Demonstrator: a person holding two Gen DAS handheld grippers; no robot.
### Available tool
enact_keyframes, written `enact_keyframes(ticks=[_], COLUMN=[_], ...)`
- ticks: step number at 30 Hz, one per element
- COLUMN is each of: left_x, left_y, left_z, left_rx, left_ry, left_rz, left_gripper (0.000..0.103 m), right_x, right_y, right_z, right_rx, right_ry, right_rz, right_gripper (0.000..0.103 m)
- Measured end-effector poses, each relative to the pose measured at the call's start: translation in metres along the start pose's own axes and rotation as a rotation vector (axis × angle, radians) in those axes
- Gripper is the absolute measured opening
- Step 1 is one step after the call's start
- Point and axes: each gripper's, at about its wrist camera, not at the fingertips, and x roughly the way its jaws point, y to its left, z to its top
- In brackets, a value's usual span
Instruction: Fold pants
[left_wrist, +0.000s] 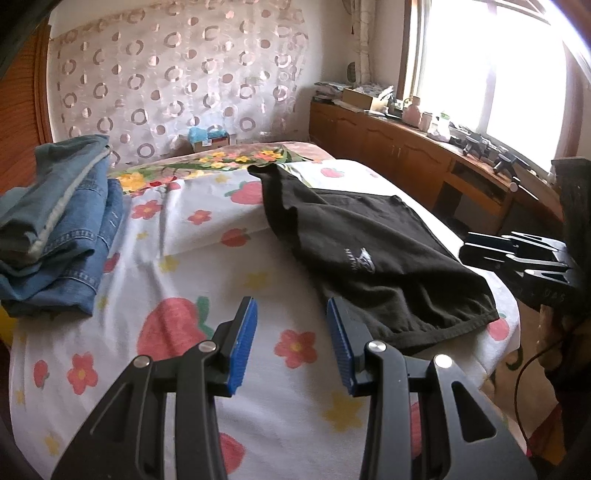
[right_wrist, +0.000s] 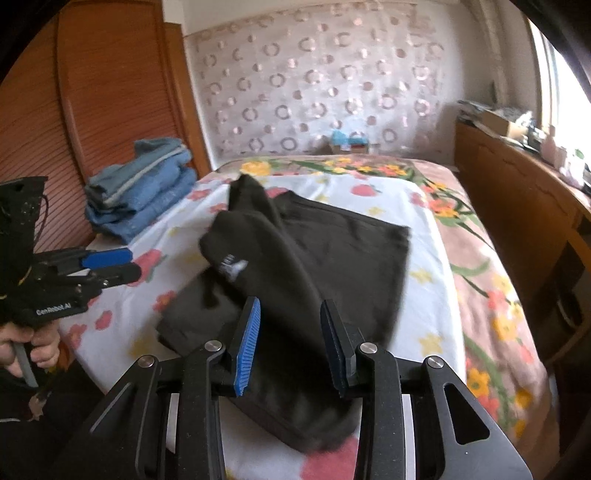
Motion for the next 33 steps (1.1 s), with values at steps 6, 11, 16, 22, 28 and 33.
enact_keyframes(ticks=[6, 11, 16, 22, 28, 33], left_x=[0.000, 0.002, 0.007, 0.011, 0.018, 0.023], left_y=[0.009, 0.017, 0.024, 0.032, 0.038, 0.038], left_z=[0.008, 0.014, 0.016, 0.014, 0.010, 0.010], left_rx=[0.015, 0.013, 0.008, -0.004, -0.014, -0.010], left_ry=[-0.005, -0.012, -0.003, 0.006, 0.025, 0.039], left_rz=[0.001, 0.011, -0.006, -0.015, -0.025, -0.028], left_gripper=[0.038, 0.038, 0.038, 0.038, 0.038, 0.038], right_x=[0.031, 0.060, 0.086, 0.111, 0.134, 0.136], right_y=[0.019, 0.034, 0.044, 0.052, 0.060, 0.056], right_z=[0.022, 0.040, 0.049, 0.051, 0.052, 0.053], right_rx=[-0.042, -0.082, -0.114, -0.143, -0.184, -0.206], right_ry=[0.041, 0.080, 0.124, 0.180, 0.240, 0.243], right_rz=[0.073, 0.098, 0.100, 0.103, 0.085, 0.042], right_gripper=[0.033, 0.034, 0.036, 0.051, 0.051, 0.021])
